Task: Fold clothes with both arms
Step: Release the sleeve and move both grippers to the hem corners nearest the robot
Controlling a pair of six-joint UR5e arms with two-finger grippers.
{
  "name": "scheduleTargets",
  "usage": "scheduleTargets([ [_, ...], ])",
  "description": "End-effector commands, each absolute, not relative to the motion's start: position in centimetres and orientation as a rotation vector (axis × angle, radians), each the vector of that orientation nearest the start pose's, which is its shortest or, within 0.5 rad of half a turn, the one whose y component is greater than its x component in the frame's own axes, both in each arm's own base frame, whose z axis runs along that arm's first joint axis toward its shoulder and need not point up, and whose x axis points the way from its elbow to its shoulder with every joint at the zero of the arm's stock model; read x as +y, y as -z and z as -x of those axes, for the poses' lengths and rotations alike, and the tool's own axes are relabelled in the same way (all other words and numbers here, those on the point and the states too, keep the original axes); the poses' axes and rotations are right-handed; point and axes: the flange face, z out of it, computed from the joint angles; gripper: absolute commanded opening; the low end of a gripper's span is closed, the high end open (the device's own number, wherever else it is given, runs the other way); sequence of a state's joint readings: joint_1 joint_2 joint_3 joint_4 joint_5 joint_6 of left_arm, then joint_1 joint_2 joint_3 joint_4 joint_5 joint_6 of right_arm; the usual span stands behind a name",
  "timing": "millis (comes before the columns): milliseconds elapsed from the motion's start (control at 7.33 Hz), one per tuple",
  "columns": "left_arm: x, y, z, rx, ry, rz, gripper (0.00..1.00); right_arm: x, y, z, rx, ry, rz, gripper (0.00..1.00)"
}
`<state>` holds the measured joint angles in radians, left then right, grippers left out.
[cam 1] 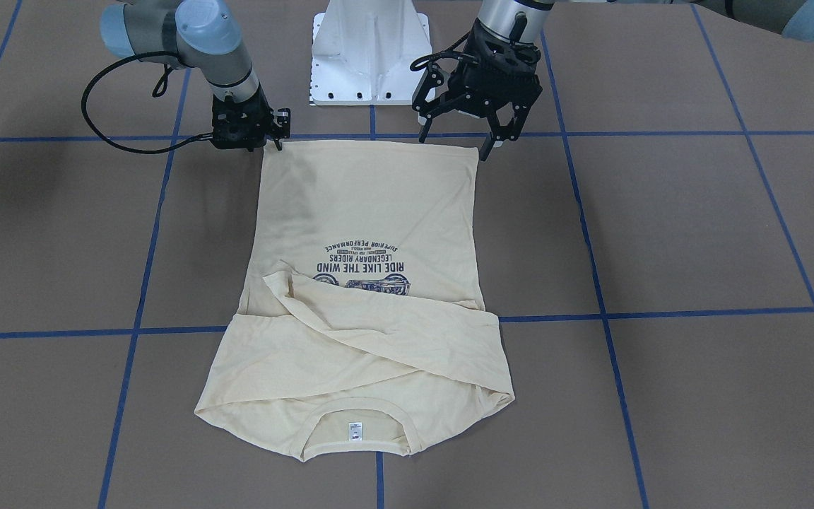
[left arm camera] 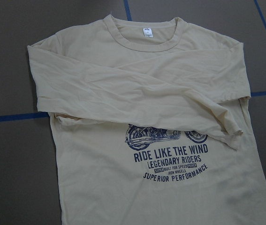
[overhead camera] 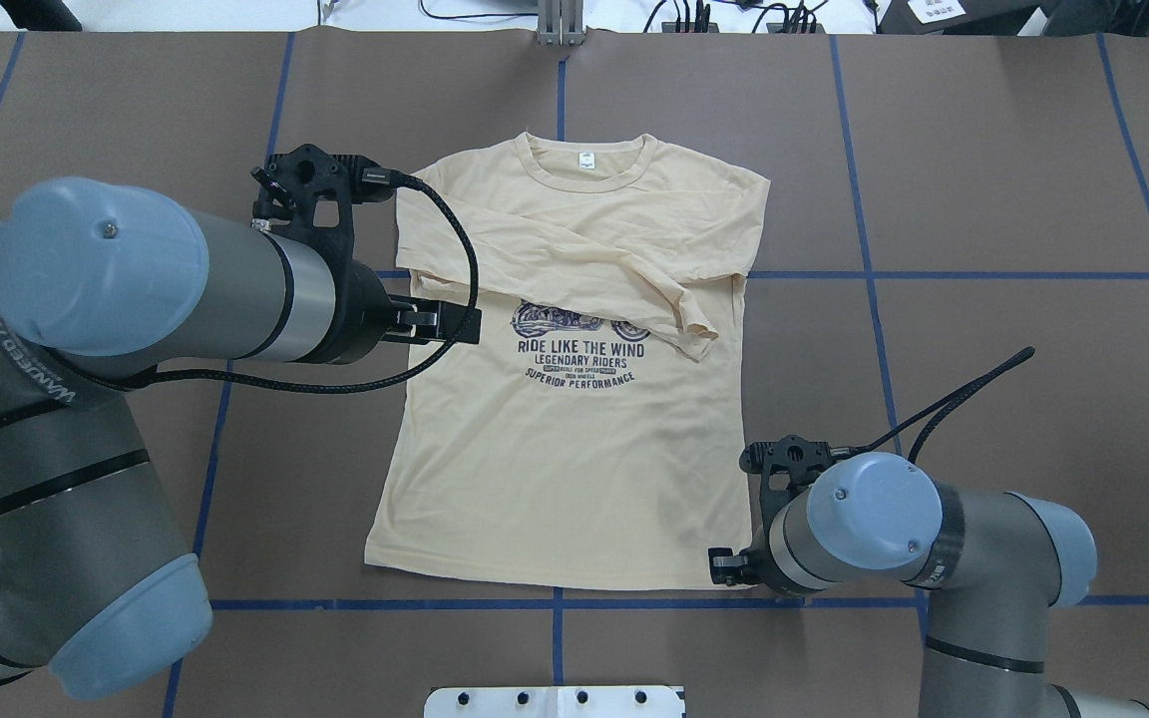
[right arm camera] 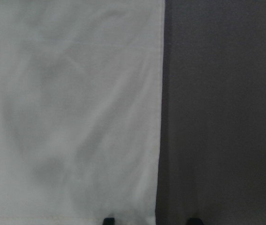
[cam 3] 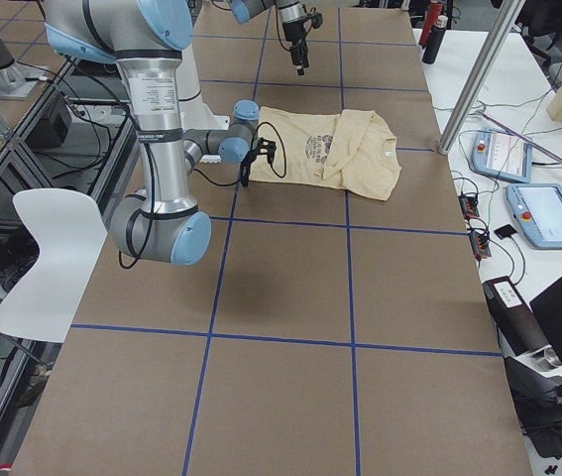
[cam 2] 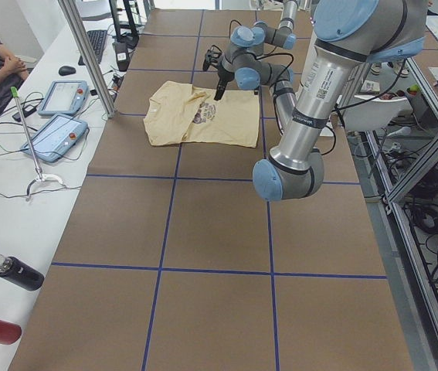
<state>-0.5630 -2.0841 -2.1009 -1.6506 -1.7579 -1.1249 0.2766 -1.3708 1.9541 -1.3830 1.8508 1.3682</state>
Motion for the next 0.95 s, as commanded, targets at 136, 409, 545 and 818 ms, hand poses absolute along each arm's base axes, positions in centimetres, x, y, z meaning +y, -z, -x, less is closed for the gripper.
scheduleTargets([
  [136, -38.1, -14.4, -38.9, 1.051, 0.0, -0.389, 1.0, -25.1, -35.9, 50.0, -0.813, 0.042, 0.083, 0.0],
  [409, -38.1, -14.6, -38.9, 1.047, 0.001, -0.387, 1.0, -25.0, -35.6, 49.9, -0.82, 0.046, 0.091, 0.0],
  [545, -38.2, -14.7, -39.0, 1.046, 0.001, -0.386, 1.0, -25.0, -35.6, 49.8, -0.821, 0.046, 0.091, 0.0],
  [818, -38.3, -15.3, -39.1, 1.035, 0.009, -0.377, 1.0, -25.0, -34.3, 49.0, -0.847, 0.048, 0.082, 0.0],
])
